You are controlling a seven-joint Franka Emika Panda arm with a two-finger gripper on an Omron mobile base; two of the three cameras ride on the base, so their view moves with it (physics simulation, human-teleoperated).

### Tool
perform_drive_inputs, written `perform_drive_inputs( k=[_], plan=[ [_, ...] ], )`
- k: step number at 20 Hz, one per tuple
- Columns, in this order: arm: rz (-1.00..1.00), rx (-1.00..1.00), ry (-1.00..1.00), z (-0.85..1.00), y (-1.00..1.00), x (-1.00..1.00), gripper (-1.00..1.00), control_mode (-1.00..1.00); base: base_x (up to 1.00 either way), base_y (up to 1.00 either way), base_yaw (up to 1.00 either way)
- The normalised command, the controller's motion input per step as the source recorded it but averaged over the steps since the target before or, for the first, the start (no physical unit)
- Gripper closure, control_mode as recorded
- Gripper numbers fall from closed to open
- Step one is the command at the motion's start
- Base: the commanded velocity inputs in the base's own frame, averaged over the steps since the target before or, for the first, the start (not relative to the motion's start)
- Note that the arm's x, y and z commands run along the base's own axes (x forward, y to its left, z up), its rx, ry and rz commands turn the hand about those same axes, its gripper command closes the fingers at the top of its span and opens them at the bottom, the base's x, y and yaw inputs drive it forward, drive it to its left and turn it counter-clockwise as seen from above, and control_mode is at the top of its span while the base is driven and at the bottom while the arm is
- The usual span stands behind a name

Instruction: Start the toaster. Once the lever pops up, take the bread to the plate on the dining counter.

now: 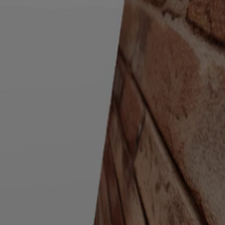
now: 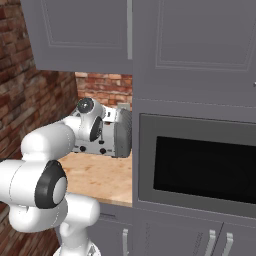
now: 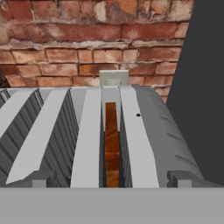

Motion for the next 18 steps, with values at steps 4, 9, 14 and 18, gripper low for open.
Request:
perform_drive_inputs(
  k=[4,9,14,18],
  plan=[
    [0.00,0.00,0.00,0.00,0.00,0.00,-1.00,-1.00,0.00,0.00,0.00],
    [0.00,0.00,0.00,0.00,0.00,0.00,-1.00,-1.00,0.00,0.00,0.00],
    [0.00,0.00,0.00,0.00,0.00,0.00,-1.00,-1.00,0.00,0.00,0.00],
    [0.00,0.00,0.00,0.00,0.00,0.00,-1.00,-1.00,0.00,0.00,0.00]
  ],
)
